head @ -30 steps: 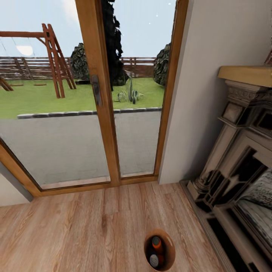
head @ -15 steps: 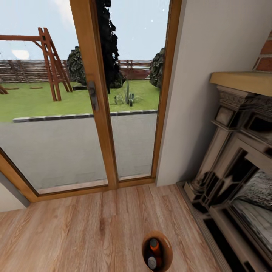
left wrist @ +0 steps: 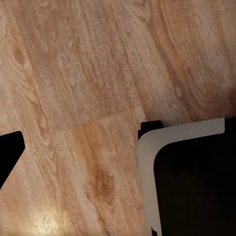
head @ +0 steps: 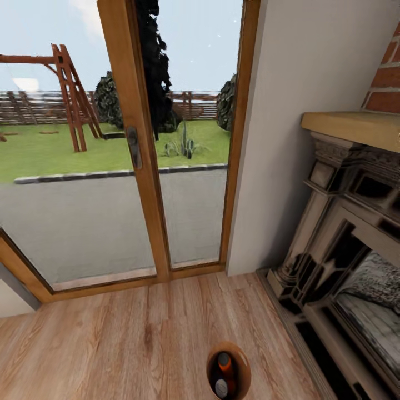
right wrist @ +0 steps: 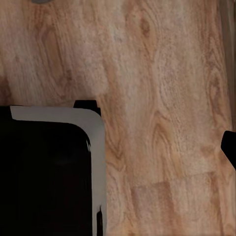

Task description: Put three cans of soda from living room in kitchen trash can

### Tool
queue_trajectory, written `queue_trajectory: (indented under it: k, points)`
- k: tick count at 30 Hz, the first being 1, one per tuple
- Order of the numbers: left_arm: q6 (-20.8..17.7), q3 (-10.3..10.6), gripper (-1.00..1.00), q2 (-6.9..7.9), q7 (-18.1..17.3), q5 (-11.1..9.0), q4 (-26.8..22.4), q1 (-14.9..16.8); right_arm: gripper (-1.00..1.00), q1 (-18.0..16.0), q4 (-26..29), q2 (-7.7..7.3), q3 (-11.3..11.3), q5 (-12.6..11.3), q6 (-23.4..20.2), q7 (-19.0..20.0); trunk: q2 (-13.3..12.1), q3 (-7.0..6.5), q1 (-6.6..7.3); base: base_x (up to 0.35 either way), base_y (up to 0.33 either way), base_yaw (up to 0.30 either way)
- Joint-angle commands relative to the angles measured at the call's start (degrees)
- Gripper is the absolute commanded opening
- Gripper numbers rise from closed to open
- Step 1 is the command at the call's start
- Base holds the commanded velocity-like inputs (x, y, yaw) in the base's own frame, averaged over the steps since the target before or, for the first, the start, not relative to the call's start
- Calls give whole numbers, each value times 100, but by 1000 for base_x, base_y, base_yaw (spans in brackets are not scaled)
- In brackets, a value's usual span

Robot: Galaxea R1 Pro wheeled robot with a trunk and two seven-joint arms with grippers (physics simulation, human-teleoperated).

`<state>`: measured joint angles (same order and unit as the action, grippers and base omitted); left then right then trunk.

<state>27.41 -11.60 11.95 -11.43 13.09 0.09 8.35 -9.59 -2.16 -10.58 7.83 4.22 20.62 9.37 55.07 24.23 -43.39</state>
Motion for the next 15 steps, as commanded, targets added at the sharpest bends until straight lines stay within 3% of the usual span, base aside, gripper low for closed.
queue_trajectory:
  k: [1, 10, 15]
  points:
    - [0, 0, 100, 0, 0, 0, 0, 0, 100, 0, 1, 2, 18, 2, 21, -5, -42, -19, 23, 0, 0, -11]
    - [-33, 0, 100, 6, -10, 9, 0, 0, 100, -5, 16, 11, 129, 3, 87, -51, -403, -183, 220, 0, 0, -4]
    - [-77, 0, 100, 8, -21, 16, 13, 0, 100, -4, 25, 12, 401, 13, 96, -72, -603, -273, 330, 0, 0, 0]
